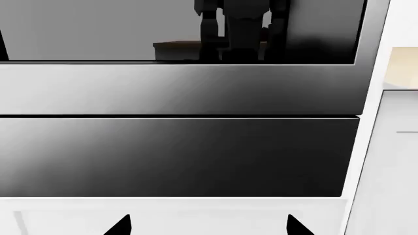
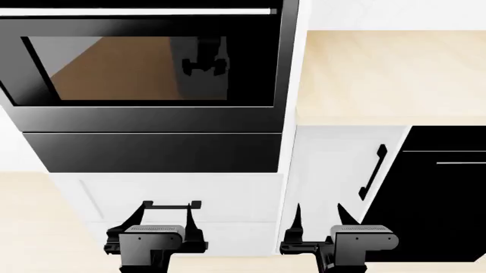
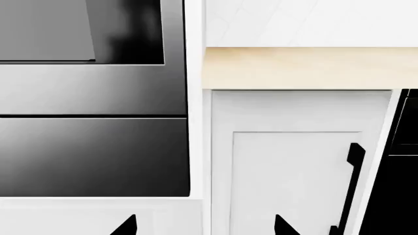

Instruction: Preheat the oven by turning the temperature knob.

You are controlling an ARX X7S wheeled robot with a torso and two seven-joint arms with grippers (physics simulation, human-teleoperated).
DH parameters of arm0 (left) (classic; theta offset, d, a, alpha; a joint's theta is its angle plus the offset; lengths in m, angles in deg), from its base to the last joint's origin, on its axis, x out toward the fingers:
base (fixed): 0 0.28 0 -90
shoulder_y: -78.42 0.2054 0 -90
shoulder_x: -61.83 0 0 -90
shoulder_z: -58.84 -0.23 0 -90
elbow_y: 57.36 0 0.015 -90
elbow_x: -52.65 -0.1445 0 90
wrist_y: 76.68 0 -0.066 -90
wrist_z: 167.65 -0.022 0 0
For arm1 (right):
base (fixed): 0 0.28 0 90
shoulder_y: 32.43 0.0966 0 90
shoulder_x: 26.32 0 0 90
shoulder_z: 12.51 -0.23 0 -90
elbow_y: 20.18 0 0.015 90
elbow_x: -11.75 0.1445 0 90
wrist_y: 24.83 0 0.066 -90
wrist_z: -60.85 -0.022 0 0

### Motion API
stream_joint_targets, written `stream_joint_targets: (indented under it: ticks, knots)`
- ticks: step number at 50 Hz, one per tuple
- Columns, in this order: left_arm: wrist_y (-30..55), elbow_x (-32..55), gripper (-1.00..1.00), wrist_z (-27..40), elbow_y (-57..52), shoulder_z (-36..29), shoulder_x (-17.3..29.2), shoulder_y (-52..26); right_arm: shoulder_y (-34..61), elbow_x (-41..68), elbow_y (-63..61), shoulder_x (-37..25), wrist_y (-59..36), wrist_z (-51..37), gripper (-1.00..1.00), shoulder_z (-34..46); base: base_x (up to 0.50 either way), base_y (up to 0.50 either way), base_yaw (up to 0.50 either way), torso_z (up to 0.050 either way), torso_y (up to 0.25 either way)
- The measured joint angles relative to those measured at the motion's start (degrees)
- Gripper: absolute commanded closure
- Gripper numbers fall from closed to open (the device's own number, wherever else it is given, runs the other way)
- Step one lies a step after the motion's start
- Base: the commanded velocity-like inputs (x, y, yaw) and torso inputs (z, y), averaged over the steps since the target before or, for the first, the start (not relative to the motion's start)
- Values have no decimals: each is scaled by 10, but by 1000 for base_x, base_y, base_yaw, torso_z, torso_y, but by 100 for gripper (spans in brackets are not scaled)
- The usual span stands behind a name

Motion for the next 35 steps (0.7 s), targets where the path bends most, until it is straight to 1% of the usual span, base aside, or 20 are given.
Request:
stream_joint_targets:
  ticks: [12, 19, 26, 35]
  knots:
    - [0, 10, -100, 17, -13, -12, 15, 8, 2, 11, 3, -13, 6, -19, -100, 21, 0, 0, 0, 0, 0]
    - [-7, 8, -100, 32, -34, -22, 25, 14, 4, -5, -13, -23, -1, -47, -100, 33, 0, 0, 0, 0, 0]
    - [12, 14, -100, 41, -128, -27, 36, 23, 1, -33, -111, -37, -42, -71, -100, 39, 0, 0, 0, 0, 0]
    - [85, 32, -100, 56, -297, -31, 46, 22, 4, -65, -261, -52, -111, -82, -100, 46, 0, 0, 0, 0, 0]
